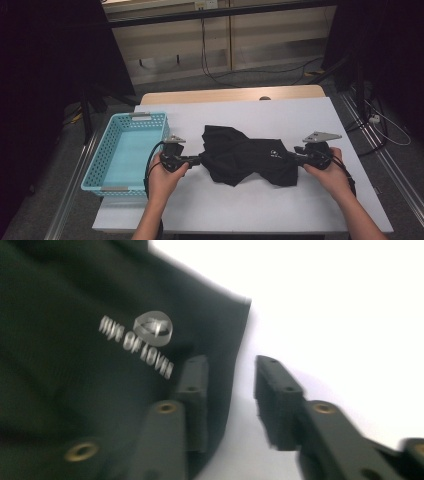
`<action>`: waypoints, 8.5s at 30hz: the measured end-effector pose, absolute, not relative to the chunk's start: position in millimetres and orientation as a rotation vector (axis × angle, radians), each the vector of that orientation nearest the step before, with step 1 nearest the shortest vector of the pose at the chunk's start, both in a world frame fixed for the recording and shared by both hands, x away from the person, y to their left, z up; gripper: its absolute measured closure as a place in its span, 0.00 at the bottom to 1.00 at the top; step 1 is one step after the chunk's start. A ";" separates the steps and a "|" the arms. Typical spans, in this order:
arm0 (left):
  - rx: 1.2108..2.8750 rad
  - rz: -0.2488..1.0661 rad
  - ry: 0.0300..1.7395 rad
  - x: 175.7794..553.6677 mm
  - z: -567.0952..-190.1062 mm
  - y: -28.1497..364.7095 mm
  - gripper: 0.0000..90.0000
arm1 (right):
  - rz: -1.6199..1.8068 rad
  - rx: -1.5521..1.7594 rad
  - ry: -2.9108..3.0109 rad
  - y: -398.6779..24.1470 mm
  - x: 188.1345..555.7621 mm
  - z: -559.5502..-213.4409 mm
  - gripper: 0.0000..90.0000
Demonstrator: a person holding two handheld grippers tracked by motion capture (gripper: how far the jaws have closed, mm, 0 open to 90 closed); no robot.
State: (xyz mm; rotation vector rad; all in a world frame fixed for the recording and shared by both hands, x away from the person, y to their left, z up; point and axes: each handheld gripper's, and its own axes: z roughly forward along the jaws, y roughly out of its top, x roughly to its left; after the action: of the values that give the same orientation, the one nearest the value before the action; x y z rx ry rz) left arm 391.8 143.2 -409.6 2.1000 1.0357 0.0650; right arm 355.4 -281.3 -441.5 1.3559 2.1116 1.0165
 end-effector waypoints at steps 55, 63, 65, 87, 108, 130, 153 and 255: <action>2.124 -0.022 1.030 401.9 -451.4 79.0 0.93 | 1.013 1.470 2.019 -304.6 345.0 -448.1 0.95; 2.111 -0.021 1.081 400.9 -432.8 104.0 0.97 | 1.053 1.458 2.018 -302.0 343.1 -445.0 0.95; 2.098 -0.009 1.094 400.4 -424.8 115.6 0.97 | 1.077 1.451 2.016 -300.5 340.7 -442.2 0.95; 2.155 -0.027 1.078 395.8 -430.2 116.3 0.96 | 0.966 1.355 2.061 -291.6 342.7 -443.3 0.76; 2.159 -0.022 1.068 394.4 -433.4 113.5 0.96 | 1.065 1.385 1.949 -295.3 363.6 -439.6 1.00; 2.047 0.040 1.089 419.0 -438.6 108.8 0.62 | 0.942 1.359 2.008 -286.5 357.2 -446.7 0.69; 1.981 0.148 1.088 425.4 -424.8 126.3 0.93 | 0.896 1.432 2.064 -288.9 351.5 -456.9 0.62; 1.936 0.252 0.973 411.0 -374.3 140.5 0.97 | 1.315 1.337 1.816 -282.4 337.5 -394.9 0.96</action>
State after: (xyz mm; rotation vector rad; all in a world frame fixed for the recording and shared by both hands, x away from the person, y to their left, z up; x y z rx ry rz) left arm 411.0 140.5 -374.3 1.9360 0.9727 0.2519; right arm 337.5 -282.4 -394.9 1.3368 1.8159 1.3155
